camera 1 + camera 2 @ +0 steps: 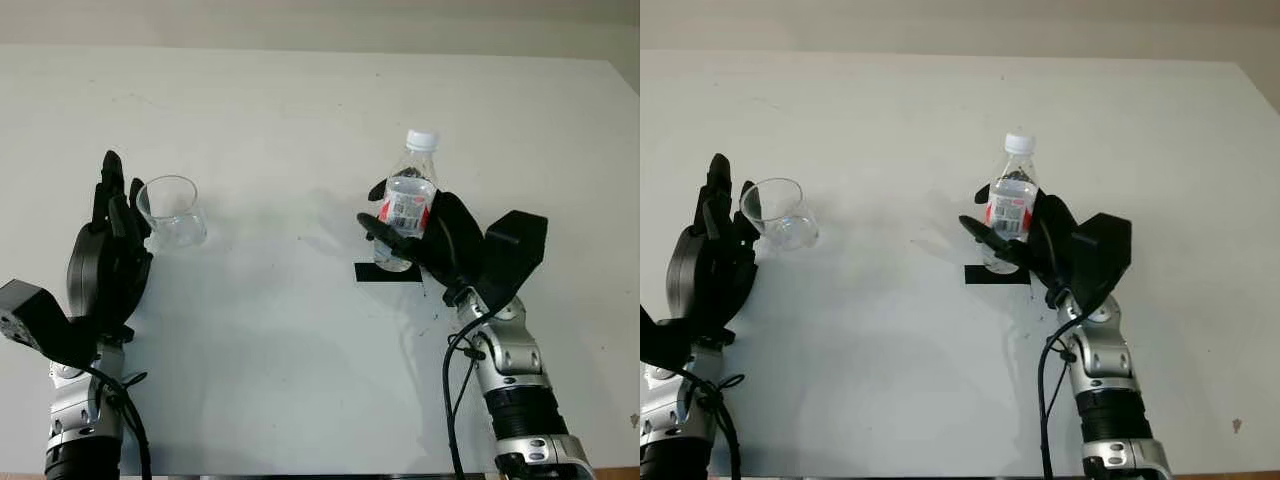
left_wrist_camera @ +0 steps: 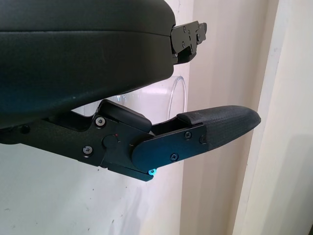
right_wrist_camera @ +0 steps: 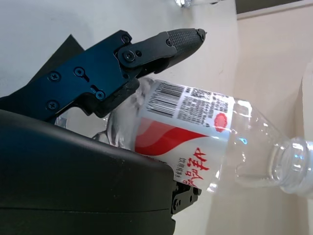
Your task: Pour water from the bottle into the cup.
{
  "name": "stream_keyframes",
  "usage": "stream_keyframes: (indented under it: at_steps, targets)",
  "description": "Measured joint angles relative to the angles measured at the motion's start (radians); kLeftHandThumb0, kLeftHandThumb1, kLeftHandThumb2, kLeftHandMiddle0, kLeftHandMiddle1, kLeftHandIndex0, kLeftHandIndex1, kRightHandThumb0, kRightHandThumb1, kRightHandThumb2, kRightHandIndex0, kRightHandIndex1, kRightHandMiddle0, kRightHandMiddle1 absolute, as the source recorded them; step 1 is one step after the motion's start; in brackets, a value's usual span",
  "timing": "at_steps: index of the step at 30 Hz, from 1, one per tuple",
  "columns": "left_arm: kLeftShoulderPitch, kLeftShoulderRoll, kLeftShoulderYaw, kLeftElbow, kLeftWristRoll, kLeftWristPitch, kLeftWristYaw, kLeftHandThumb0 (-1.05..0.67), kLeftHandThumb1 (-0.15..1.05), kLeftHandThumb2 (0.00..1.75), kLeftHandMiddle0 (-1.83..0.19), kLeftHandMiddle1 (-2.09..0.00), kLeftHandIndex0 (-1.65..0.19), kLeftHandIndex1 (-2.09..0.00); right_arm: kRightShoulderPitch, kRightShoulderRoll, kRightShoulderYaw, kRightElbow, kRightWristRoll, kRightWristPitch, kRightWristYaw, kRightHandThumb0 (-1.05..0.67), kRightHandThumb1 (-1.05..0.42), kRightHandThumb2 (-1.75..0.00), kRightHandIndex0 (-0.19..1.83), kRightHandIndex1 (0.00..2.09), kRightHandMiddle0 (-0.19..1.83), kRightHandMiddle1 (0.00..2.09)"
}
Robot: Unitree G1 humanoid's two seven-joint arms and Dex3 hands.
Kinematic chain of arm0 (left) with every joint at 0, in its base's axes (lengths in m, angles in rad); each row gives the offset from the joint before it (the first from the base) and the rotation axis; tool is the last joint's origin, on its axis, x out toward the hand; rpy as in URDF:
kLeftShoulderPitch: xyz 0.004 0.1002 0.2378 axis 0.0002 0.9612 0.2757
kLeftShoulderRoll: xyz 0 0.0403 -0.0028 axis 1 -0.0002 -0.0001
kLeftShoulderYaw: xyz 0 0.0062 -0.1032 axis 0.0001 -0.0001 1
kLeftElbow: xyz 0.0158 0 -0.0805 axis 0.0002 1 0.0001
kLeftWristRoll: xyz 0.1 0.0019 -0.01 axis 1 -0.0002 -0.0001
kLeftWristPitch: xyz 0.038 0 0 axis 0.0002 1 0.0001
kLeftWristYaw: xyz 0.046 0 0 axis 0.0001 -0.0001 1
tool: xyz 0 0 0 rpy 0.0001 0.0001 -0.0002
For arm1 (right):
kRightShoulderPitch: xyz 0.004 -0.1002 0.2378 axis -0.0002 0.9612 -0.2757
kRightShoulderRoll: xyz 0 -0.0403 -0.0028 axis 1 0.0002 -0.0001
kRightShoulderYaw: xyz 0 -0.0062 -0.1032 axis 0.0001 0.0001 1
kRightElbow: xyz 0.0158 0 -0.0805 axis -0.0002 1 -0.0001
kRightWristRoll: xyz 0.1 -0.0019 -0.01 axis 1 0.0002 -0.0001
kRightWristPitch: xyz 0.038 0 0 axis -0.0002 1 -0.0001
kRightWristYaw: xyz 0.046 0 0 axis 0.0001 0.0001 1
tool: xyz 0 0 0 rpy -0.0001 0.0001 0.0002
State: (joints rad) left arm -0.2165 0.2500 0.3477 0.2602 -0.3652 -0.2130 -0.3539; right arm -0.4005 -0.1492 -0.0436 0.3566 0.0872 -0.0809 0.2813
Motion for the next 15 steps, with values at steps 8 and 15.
stream_keyframes:
  at_steps: [8, 15]
  targets:
    - [0.004, 0.012, 0.009, 0.003, -0.004, 0.008, -0.014, -0.81, 1.05, 0.70, 0.19, 0.00, 0.19, 0.00, 0.004, 0.003, 0.009, 0.115, -0.007, -0.111, 0.033, -0.44, -1.05, -0.14, 0.28, 2.09, -0.03, 2.09]
    - [0.004, 0.015, 0.009, 0.005, -0.008, 0.016, -0.014, -0.81, 1.05, 0.70, 0.19, 0.00, 0.19, 0.00, 0.017, 0.007, 0.020, 0.166, -0.013, -0.196, 0.049, -0.52, -1.03, -0.06, 0.05, 1.97, -0.05, 1.98]
